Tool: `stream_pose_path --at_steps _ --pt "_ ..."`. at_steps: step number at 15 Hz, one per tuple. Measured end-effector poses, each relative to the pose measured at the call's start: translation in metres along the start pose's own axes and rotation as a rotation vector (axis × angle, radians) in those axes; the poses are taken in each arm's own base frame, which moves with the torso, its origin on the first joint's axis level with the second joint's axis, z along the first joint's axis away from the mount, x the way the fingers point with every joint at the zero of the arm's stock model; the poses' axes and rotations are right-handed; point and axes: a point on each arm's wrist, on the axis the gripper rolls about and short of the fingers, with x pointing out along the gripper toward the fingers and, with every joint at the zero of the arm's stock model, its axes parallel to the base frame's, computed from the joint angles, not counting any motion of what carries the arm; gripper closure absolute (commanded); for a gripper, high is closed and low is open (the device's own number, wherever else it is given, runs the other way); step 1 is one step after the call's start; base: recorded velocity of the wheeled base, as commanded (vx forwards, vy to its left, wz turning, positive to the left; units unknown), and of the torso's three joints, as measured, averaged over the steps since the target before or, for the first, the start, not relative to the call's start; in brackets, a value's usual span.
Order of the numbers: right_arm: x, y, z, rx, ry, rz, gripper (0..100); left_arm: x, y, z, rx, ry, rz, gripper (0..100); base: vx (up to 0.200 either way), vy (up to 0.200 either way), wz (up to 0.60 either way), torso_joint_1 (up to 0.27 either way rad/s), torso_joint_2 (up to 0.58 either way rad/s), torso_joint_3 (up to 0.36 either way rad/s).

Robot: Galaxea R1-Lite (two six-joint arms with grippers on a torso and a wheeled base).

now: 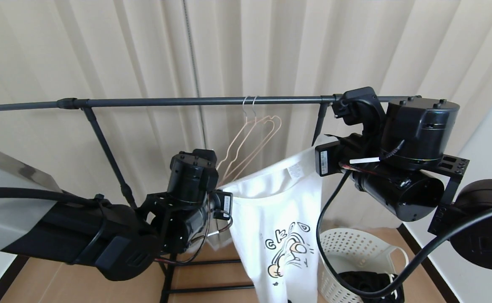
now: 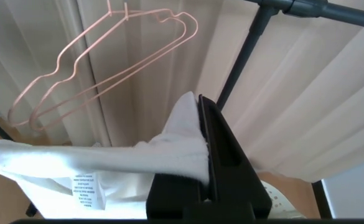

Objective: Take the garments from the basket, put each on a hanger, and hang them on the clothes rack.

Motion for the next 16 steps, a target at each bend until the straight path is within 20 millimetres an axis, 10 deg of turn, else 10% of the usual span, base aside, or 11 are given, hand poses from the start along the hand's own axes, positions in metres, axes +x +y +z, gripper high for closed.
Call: stream_pose_path --at_steps 10,16 --pt "-0.011 -0.016 0.028 -0.203 0.231 0.028 100 -0.074 0.035 0.069 0.034 -0.259 0.018 100 0.0 0.0 0.0 0.0 0.0 0.0" --pt "-0.075 -0.022 0.058 -0.181 0.557 0.274 100 -0.078 0.027 0.121 0.046 -0.405 -0.047 100 0.0 0.0 0.0 0.0 0.0 0.0"
